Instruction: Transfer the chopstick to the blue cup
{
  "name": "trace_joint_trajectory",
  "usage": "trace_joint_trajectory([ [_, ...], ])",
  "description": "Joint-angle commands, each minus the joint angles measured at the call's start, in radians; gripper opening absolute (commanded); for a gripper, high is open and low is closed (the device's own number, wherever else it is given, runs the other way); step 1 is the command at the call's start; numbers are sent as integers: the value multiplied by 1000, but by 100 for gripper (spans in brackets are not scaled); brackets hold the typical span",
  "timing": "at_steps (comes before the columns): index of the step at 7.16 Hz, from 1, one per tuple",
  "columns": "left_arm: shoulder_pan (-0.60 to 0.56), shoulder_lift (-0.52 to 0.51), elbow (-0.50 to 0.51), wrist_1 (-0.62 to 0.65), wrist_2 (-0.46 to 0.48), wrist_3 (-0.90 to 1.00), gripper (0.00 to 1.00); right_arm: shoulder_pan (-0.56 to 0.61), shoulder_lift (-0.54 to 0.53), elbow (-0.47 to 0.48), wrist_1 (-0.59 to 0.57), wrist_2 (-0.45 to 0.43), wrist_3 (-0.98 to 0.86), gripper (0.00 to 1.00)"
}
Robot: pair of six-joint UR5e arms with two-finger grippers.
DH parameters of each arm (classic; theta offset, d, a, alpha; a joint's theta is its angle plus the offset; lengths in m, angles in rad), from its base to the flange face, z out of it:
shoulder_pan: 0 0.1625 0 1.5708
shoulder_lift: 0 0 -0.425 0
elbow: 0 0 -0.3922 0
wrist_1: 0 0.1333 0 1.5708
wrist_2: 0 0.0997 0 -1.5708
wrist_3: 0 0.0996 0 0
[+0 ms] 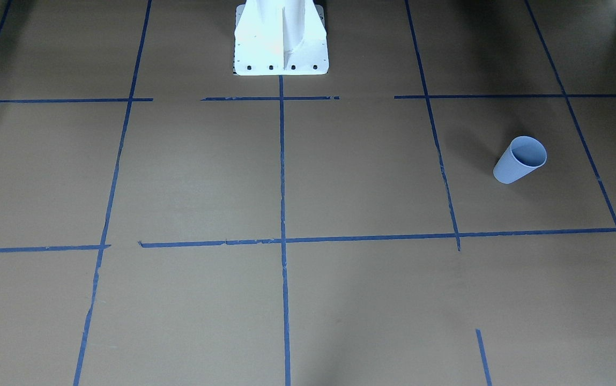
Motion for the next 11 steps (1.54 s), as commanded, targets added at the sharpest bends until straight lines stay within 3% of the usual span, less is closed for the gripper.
trace_joint_trajectory([
  [1, 0, 1, 0, -2, -1, 0, 100, 1, -2, 1, 2, -1, 0, 100],
  [7, 0, 3, -15, -12, -9, -5, 100, 1, -3, 1, 9, 3, 0, 100],
  [9, 33, 0, -125, -12, -10, -113, 100, 1, -2, 1, 9, 8, 2, 100],
  [11, 170, 13, -271, -17, -3, -344, 100, -1, -2, 1, 9, 8, 2, 100],
])
